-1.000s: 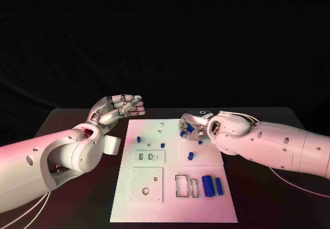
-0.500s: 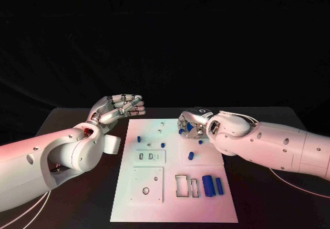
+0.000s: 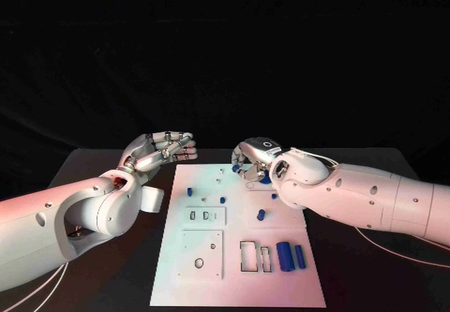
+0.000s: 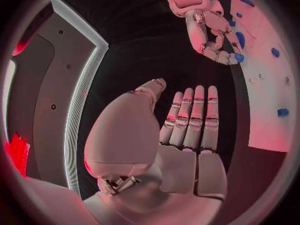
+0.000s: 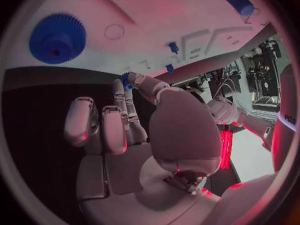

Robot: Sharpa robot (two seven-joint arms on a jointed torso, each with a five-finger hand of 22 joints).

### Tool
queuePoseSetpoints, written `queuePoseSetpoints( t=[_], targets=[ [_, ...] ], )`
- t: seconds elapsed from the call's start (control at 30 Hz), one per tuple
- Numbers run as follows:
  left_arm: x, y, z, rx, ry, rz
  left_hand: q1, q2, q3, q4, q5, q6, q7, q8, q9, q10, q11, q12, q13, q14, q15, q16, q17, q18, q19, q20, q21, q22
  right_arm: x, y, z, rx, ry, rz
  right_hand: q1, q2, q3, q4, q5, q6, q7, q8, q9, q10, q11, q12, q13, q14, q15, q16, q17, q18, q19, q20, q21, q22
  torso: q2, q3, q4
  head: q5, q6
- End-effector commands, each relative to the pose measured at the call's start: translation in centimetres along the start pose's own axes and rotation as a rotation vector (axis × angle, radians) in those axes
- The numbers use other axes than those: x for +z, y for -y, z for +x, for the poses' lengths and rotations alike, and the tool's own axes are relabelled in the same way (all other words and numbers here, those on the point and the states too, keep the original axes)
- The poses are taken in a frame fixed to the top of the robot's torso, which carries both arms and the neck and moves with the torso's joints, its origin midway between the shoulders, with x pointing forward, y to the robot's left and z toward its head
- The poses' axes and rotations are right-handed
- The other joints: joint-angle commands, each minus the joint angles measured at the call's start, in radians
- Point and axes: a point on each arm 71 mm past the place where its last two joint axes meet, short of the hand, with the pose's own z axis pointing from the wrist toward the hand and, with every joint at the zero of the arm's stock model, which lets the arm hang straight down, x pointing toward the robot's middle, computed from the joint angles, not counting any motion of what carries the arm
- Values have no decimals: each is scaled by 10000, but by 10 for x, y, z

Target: Assemble the parts on the task board

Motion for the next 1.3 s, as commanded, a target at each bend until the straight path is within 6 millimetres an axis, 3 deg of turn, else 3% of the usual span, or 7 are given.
queuePoseSetpoints(
  t=[0.03, 0.63, 1.3],
  targets=[
    [1, 3, 1, -98, -149, 58, -101, -1, 1, 54, -45, -32, 15, -57, -10, -23, 18, -66, 2, -76, -8, -56, 11, 90, 10, 35, -70, -18, 7, 0, -5, 76, 556, 317, 18, -26, 95, 32, -26, 3, 20, 29, 215, 4, 47, -58, 27, 400, -51, 56, 6, -174, -7, -68, 36, 19, 30, -9, 5, 13, 21],
    [5, 9, 6, -99, -267, 189, -91, 1, 9, 44, -47, -39, 18, -61, -10, -35, 22, -66, 2, -99, -1, -72, 14, 87, -5, 41, -81, -26, 29, -14, 10, 285, 243, 318, 11, -51, 161, 34, -42, -41, 35, 10, 250, -37, 62, -99, 34, 401, -42, 72, 7, -169, -27, -63, 32, 12, 156, -106, 130, -63, 49],
    [9, 15, 4, -12, -226, 312, -89, -1, 14, 36, -51, -50, 25, -69, -11, -50, 29, -64, 4, -121, 8, -90, 21, 85, -22, 46, -94, -37, 33, -19, 16, 364, -64, 178, -45, -99, 196, 58, -66, -88, 50, -13, 285, -59, 82, -131, 47, 395, -24, 75, -16, -162, -56, -50, 18, -8, 170, -94, 113, 15, -63]
  ],
)
